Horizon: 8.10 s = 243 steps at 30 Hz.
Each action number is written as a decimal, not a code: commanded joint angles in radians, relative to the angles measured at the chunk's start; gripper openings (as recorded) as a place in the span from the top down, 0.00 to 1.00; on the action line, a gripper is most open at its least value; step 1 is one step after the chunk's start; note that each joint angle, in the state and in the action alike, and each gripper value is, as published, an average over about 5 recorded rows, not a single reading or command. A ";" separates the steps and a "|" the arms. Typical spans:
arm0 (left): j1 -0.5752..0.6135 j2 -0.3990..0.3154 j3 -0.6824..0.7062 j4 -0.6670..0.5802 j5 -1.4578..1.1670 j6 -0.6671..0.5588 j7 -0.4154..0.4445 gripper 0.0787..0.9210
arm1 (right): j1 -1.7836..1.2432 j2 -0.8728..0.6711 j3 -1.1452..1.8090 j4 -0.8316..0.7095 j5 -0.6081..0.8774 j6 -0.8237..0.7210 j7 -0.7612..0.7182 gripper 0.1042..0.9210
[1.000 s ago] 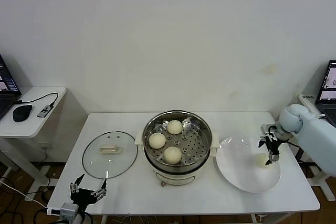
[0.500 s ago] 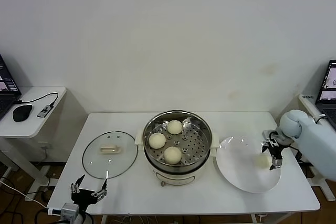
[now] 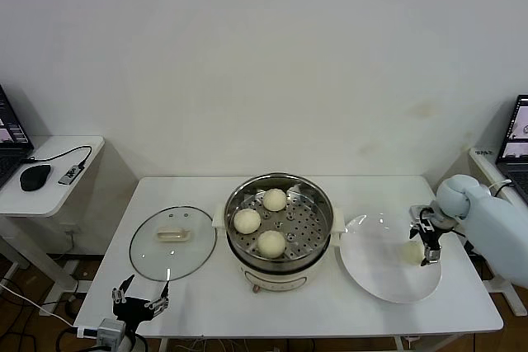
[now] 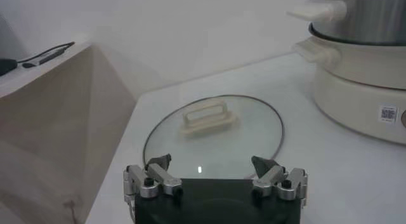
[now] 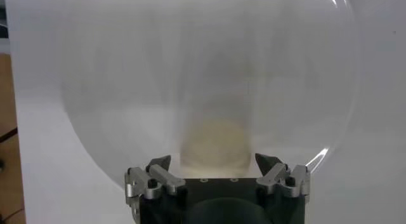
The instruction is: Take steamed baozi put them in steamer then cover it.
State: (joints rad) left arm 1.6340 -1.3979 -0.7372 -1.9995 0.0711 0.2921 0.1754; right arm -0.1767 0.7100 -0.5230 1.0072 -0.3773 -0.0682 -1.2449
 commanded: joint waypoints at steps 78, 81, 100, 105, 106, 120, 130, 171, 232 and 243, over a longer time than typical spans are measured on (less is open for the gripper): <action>-0.044 0.003 -0.038 -0.122 -0.017 -0.003 -0.006 0.12 | 0.640 0.414 -0.745 0.172 0.673 -0.504 0.050 0.50; -0.045 0.001 -0.036 -0.120 -0.016 -0.003 -0.006 0.12 | 0.630 0.411 -0.742 0.171 0.666 -0.506 0.054 0.50; -0.043 -0.010 -0.019 -0.125 -0.006 -0.002 -0.004 0.12 | 0.638 0.331 -0.695 0.252 0.693 -0.534 0.075 0.24; -0.043 -0.009 -0.018 -0.121 -0.005 -0.002 -0.005 0.12 | 0.700 0.214 -0.637 0.355 0.734 -0.534 0.054 0.13; -0.044 -0.009 -0.017 -0.120 -0.008 -0.002 -0.007 0.12 | 0.709 0.186 -0.615 0.381 0.742 -0.529 0.052 0.12; -0.058 -0.022 0.001 -0.084 -0.101 -0.036 -0.066 0.12 | 0.282 -0.250 0.033 0.693 1.005 -0.354 0.782 0.12; -0.060 -0.019 0.014 -0.097 -0.117 -0.028 -0.044 0.12 | -0.770 -0.105 1.065 0.800 0.980 -0.192 1.024 0.12; -0.324 0.232 0.193 0.539 1.232 -0.514 -0.554 0.12 | -1.381 0.658 1.264 0.964 0.782 0.103 1.201 0.12; -0.604 0.139 0.232 0.744 1.129 -0.304 -0.336 0.12 | -1.375 0.715 1.223 0.977 0.739 0.099 1.197 0.12; -0.622 0.131 0.236 0.779 1.111 -0.308 -0.367 0.12 | -1.389 0.712 1.235 0.989 0.741 0.097 1.196 0.12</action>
State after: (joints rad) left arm 1.0290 -1.2655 -0.5035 -1.2499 1.1891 -0.0176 -0.1803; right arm -1.5622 1.4224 0.7091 1.9926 0.3627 0.0285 -0.0478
